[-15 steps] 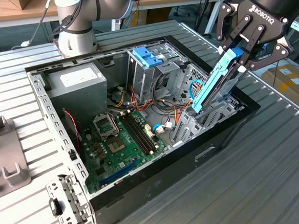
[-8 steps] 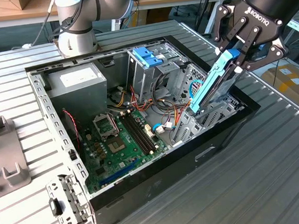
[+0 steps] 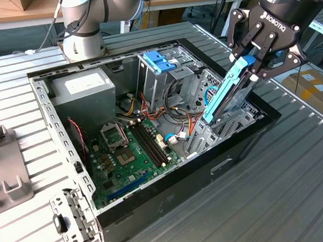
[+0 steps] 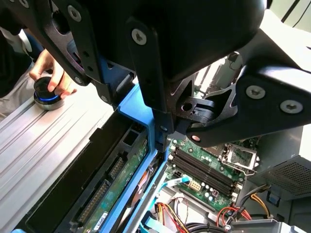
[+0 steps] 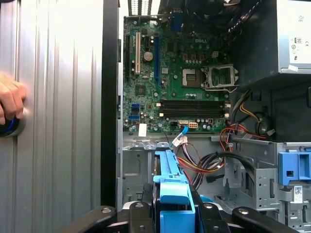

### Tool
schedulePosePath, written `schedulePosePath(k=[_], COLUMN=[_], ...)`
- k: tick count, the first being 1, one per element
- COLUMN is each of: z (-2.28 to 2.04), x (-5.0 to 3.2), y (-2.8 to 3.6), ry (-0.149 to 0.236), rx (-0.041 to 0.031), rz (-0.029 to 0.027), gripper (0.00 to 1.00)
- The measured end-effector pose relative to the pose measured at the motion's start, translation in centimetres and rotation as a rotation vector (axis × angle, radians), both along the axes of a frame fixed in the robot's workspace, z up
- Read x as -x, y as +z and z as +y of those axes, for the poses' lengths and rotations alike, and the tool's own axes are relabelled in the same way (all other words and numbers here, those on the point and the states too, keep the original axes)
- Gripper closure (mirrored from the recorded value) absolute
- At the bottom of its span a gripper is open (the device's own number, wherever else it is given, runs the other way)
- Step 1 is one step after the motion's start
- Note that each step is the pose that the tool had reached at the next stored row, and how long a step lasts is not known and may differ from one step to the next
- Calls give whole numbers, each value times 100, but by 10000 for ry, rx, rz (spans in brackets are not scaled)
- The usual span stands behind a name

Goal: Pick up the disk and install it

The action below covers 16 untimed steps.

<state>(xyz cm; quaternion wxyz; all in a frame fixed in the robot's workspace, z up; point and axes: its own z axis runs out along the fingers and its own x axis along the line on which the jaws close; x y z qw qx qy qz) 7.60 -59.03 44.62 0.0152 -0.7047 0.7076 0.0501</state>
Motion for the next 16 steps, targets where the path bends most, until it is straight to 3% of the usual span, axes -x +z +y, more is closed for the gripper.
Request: schedulePosePath(k=[12, 16], z=[0, 0], x=[13, 16], y=[-125, -272], ry=[0, 0], rx=[-2, -3], rz=[0, 0], gripper=[63, 63])
